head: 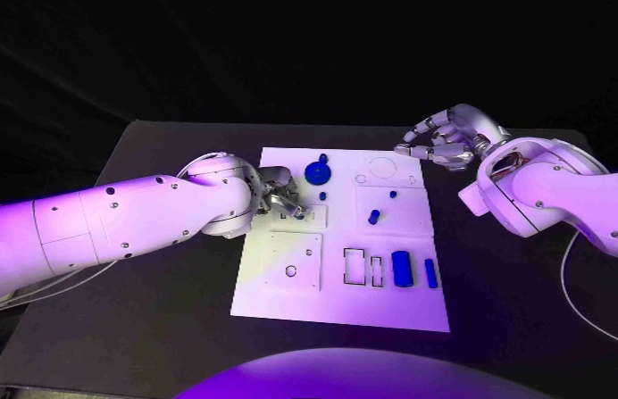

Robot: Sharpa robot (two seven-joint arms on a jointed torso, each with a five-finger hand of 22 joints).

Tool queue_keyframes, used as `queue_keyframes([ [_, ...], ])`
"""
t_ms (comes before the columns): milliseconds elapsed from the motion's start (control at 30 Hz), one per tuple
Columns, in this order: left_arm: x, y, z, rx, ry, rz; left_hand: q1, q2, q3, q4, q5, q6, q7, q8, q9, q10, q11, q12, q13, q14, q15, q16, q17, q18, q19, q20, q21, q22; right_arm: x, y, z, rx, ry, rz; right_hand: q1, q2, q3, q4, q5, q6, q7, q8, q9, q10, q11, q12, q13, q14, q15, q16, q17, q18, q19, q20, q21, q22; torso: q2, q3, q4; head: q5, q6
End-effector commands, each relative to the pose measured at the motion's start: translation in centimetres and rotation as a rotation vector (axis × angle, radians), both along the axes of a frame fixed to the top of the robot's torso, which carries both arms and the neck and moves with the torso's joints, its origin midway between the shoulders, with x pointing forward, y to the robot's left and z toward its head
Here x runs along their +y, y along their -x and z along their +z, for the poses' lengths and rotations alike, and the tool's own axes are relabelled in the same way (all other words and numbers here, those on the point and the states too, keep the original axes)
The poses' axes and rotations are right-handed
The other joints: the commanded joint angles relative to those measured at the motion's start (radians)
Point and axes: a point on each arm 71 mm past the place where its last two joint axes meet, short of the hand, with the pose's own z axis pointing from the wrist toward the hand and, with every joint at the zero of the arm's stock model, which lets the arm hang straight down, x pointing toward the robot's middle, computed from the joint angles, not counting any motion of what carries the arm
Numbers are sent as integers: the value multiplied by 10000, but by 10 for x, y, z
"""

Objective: Assemble the parts on the task board

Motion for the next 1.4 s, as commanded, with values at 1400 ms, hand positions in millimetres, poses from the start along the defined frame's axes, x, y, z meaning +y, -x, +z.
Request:
queue_keyframes([
  [1400, -3, 3, -6, 413, 3, -112, 38, 133, -1340, 780, -27, 28, 91, -17, -89, 45, -13, 93, 32, 467, -41, 51, 199, -115, 105, 0, -56, 22, -1, 1, 0, -68, 101, 13, -345, -20, -251, 8, 5, -48, -39, 84, 24, -60, -5, -56, 976, 689, -11, -62, 928, 145, -23, -57, -80, 295, 6, -3, 0, 25, 42],
])
